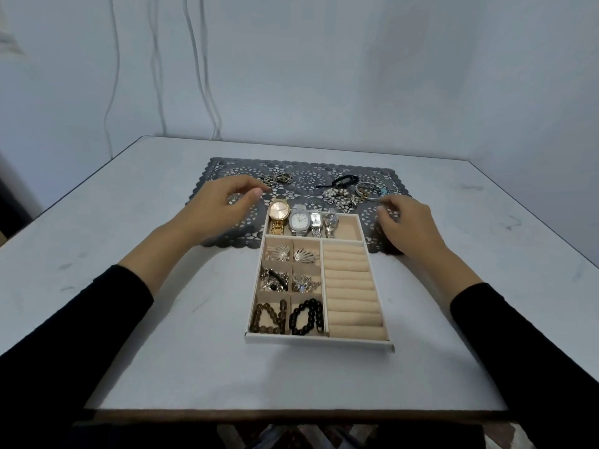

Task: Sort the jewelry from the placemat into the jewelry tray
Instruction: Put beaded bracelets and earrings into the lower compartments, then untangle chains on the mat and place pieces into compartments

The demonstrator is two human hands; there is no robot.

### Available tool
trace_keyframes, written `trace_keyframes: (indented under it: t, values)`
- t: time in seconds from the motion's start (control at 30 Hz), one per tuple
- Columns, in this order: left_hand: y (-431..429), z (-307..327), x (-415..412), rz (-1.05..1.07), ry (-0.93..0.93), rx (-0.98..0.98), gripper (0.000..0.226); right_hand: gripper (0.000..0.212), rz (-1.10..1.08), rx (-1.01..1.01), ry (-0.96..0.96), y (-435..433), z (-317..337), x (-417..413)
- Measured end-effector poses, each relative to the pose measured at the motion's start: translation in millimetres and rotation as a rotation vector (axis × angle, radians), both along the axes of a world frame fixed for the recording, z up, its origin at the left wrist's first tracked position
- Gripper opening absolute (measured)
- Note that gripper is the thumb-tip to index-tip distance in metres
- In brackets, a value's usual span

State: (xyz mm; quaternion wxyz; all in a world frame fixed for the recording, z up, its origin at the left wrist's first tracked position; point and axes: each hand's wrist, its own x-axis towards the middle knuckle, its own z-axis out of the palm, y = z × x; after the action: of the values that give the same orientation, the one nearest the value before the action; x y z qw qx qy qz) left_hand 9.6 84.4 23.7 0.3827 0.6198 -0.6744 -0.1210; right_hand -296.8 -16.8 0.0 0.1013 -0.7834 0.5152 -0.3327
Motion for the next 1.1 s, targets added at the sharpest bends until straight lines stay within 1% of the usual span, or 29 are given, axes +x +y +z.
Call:
trace_keyframes:
  t: [0.07,0.13,0.23,0.33,0.43,0.57,0.73,0.87,1.1]
  values:
    - [-15,-5,4,0.044,-0.047,0.007,0.028,0.027,0.022,-0.022,-0.023,-8,3,5]
    - [-30,-12,9,0.072,-0.140,0.042,0.032,0.028,0.058,-0.035,-0.022,-17,4,13]
    - [-50,-21,16,0.098,-0.241,0.113,0.039,0.032,0.123,-0.023,0.028,-31,2,26]
    - [-65,-26,21,0.114,-0.308,0.135,0.047,0.036,0.194,0.004,0.093,-46,1,39]
    - [-78,-29,26,0.123,-0.361,0.166,0.050,0.035,0.258,0.009,0.155,-58,1,49]
    - [-90,-32,28,0.094,-0.369,0.196,0.051,0.028,0.303,0.005,0.227,-75,2,56]
    - [-102,-35,29,0.053,-0.380,0.210,0.051,0.024,0.317,0.058,0.185,-90,3,64]
    - [-107,-34,22,0.004,-0.380,0.159,0.050,0.020,0.323,0.077,0.149,-97,4,66]
    - [-125,-29,0,-0.204,-0.393,0.101,0.047,0.011,0.314,0.162,0.083,-104,9,67]
